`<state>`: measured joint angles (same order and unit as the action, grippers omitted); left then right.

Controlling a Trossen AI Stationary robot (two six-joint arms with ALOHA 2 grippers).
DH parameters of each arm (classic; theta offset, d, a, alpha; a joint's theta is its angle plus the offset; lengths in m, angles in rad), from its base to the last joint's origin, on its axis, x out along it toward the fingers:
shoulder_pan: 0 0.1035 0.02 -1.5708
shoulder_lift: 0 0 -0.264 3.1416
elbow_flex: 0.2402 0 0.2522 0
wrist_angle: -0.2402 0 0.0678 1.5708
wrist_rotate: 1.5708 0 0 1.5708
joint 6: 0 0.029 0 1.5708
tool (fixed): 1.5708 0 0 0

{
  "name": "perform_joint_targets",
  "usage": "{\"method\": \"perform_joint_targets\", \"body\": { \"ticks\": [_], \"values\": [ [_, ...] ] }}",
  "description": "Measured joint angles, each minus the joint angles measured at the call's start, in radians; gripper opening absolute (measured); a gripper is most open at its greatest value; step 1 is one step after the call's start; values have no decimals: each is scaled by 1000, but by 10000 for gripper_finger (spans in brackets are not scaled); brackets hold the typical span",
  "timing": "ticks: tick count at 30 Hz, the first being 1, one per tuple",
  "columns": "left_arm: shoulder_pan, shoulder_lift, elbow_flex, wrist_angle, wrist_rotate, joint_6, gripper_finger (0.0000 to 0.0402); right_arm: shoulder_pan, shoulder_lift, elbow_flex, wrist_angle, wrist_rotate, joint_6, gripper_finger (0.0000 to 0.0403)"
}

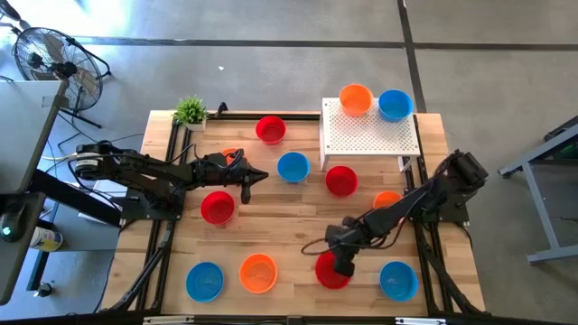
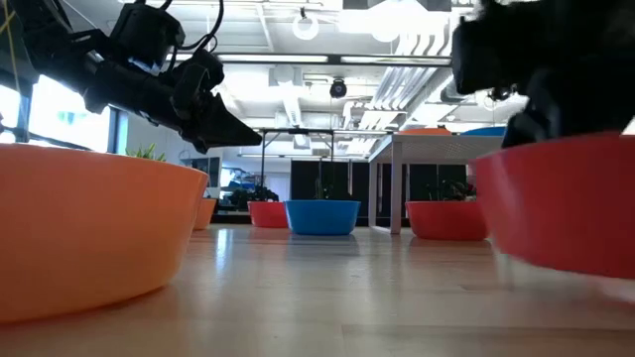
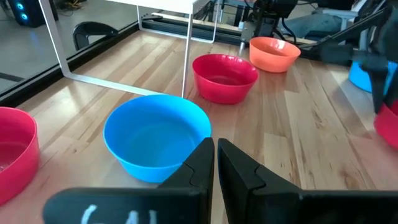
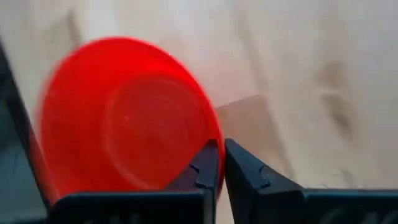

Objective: Pick & Place Mini bowls
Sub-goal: Put the red bowl on the shelf

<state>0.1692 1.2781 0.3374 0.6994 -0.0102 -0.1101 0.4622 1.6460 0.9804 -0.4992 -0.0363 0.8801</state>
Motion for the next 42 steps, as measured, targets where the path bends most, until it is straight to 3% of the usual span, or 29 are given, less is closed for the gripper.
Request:
{"method": "perform_joint_targets", "body": {
  "ticks": [8,17,26,31,36,42],
  "values": [
    [0,0,0,0,2,0,21,-95,-183,-58,-283,199,259,6],
    [0,0,0,0,2,0,21,-177,-250,-264,-106,191,320,23],
    [0,0,0,-13,2,0,21,-179,-369,-247,-168,271,140,108],
    [0,0,0,-21,2,0,21,-135,-441,-235,-149,287,-98,151],
    [0,0,0,-21,2,0,21,-62,-418,-234,-28,248,-404,168],
    [0,0,0,-21,2,0,21,-12,-330,-225,0,188,-462,170]
  ]
}}
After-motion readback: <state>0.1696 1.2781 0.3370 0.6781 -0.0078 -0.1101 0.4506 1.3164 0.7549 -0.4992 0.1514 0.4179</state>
